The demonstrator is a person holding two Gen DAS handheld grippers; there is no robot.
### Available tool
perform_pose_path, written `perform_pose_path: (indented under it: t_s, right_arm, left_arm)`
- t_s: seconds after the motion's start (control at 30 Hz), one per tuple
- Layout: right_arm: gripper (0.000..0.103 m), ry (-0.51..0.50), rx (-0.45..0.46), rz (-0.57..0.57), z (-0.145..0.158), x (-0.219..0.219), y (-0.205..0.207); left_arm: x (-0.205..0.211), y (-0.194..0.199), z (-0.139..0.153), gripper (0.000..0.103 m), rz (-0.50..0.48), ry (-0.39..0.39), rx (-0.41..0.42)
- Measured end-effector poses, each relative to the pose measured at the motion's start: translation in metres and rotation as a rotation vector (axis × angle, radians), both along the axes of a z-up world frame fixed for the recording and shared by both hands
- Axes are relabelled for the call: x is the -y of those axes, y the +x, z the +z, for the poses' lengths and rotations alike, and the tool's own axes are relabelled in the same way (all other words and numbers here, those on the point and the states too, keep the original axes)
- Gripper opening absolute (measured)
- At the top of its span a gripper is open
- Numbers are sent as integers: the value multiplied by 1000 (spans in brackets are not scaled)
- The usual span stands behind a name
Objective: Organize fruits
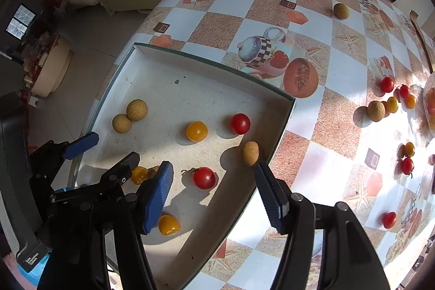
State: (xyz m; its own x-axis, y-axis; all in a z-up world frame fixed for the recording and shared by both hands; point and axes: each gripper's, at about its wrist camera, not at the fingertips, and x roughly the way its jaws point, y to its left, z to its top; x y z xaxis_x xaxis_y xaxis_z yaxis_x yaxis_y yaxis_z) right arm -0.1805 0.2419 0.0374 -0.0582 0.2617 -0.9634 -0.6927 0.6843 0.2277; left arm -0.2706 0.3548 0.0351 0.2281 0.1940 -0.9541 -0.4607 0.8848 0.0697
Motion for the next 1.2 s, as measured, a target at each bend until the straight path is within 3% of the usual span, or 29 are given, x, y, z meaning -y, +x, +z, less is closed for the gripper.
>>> perform_pose_path:
  t_s: [0.4,0.53,0.63,1.2]
  right_arm:
    - [86,-43,46,-21,15,13,-2]
    - [91,-53,42,-29,15,14,-2]
    - [102,-59,41,-28,15,13,-3]
    - [103,-109,74,-5,14,10,-6]
  left_arm:
    - [12,-4,11,101,-11,61,-30]
    - [12,-6,12,101,-14,41,-46]
    - [14,-8,12,101,-15,19,-51]
    - [24,-24,10,101,-4,-38,-98]
